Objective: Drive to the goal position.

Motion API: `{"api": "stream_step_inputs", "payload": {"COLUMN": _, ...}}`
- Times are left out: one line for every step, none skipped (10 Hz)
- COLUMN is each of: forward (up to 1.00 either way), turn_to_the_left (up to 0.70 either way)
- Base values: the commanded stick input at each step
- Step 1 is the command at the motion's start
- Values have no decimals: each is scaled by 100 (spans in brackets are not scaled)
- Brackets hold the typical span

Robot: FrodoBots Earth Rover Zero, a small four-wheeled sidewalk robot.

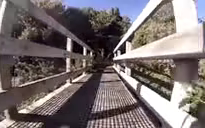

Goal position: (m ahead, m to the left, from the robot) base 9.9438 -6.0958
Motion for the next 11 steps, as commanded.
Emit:
{"api": "stream_step_inputs", "payload": {"forward": 100, "turn_to_the_left": 1}}
{"api": "stream_step_inputs", "payload": {"forward": 100, "turn_to_the_left": 1}}
{"api": "stream_step_inputs", "payload": {"forward": 100, "turn_to_the_left": 1}}
{"api": "stream_step_inputs", "payload": {"forward": 100, "turn_to_the_left": 1}}
{"api": "stream_step_inputs", "payload": {"forward": 100, "turn_to_the_left": 1}}
{"api": "stream_step_inputs", "payload": {"forward": 100, "turn_to_the_left": 1}}
{"api": "stream_step_inputs", "payload": {"forward": 100, "turn_to_the_left": 1}}
{"api": "stream_step_inputs", "payload": {"forward": 100, "turn_to_the_left": 1}}
{"api": "stream_step_inputs", "payload": {"forward": 100, "turn_to_the_left": 1}}
{"api": "stream_step_inputs", "payload": {"forward": 100, "turn_to_the_left": 1}}
{"api": "stream_step_inputs", "payload": {"forward": 100, "turn_to_the_left": 1}}
